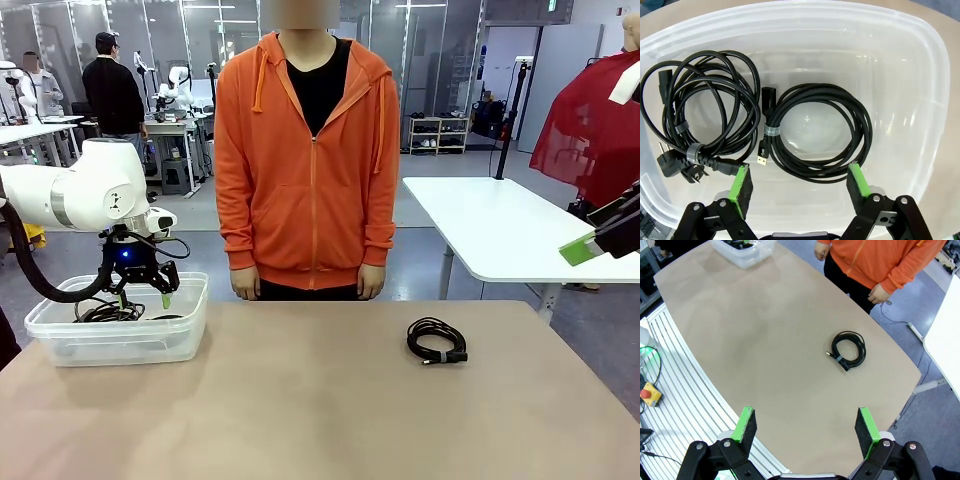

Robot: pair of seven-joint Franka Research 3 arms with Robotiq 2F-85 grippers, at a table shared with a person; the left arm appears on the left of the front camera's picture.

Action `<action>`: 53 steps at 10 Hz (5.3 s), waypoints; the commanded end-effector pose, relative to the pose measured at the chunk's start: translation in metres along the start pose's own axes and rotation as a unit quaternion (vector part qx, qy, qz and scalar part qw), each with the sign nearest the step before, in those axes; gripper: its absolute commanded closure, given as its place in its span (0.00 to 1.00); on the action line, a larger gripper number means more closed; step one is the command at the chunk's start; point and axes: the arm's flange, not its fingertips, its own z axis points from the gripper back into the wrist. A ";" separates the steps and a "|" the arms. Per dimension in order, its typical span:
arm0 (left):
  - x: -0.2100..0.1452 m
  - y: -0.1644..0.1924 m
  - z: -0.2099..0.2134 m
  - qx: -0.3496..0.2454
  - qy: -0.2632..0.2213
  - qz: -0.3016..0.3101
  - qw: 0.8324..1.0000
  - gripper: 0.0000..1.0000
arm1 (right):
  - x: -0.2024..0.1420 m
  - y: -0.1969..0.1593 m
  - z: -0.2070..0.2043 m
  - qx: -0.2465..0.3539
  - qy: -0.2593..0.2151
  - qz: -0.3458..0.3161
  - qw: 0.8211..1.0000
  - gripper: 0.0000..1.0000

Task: Organize and store the cables.
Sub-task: Place the USB Extension Cable into the Organizing box.

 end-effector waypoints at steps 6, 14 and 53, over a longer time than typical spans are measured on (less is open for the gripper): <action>0.001 0.001 -0.001 0.010 -0.003 0.003 1.000 0.05 | -0.003 0.000 0.000 -0.003 0.007 -0.003 1.000 0.00; -0.083 -0.008 0.097 -0.016 -0.003 -0.145 0.989 0.05 | -0.003 0.000 0.000 -0.003 0.007 -0.003 1.000 0.00; -0.320 -0.003 0.215 -0.061 -0.198 -0.319 0.925 0.00 | 0.037 -0.009 -0.053 0.112 0.197 0.314 0.922 0.00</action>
